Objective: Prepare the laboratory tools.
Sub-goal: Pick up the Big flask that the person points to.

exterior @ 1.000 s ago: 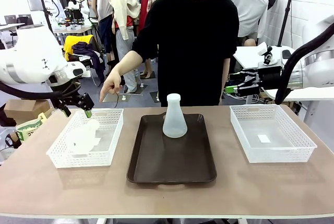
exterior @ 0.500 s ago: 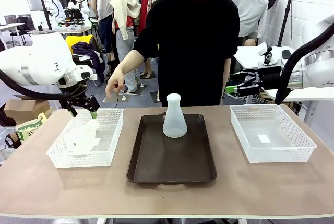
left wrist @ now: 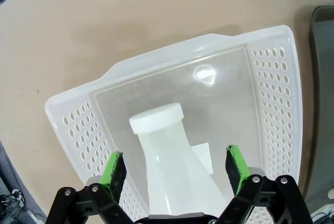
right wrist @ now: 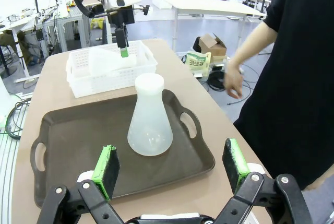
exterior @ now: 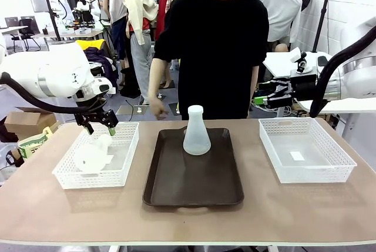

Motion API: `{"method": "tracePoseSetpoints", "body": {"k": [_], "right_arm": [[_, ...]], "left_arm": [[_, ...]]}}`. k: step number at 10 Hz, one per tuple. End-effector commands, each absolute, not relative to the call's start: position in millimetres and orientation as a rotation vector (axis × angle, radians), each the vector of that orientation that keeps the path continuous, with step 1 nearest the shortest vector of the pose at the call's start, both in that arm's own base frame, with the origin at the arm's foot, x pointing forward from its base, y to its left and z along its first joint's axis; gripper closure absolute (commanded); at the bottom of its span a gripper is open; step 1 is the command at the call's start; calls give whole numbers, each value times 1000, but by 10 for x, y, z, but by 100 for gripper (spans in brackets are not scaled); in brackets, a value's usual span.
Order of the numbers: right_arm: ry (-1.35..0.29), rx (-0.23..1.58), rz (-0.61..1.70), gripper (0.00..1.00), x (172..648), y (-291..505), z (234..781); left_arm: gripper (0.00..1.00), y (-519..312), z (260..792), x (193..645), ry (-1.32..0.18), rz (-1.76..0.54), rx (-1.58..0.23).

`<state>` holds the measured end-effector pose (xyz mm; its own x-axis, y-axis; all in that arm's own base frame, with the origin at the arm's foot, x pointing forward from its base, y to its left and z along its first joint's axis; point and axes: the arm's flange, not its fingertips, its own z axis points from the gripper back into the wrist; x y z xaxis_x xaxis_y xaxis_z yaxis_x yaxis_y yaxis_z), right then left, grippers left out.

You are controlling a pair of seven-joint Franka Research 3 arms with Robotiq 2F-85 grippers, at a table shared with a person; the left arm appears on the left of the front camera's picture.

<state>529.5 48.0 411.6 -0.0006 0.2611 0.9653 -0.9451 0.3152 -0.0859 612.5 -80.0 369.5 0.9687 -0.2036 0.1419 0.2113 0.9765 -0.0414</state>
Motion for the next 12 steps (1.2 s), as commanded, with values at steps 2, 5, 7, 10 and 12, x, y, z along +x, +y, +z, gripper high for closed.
{"method": "tracePoseSetpoints", "body": {"k": [2,5,7,10,12], "right_arm": [[-1174,758,1112,0,5277,479,4116],[-1174,758,1112,0,5277,479,4116],[-1174,758,1112,0,5277,479,4116],[-1174,758,1112,0,5277,479,4116],[-1174,758,1112,0,5277,479,4116]], "left_arm": [[0,-776,3620,6320,-101,-162,-77],[0,-750,3503,6368,-83,-140,-86],[0,-778,3445,6374,-75,-137,-85],[0,-794,3336,6365,-37,-149,-83],[34,-840,3320,6352,-31,-161,-63]]}}
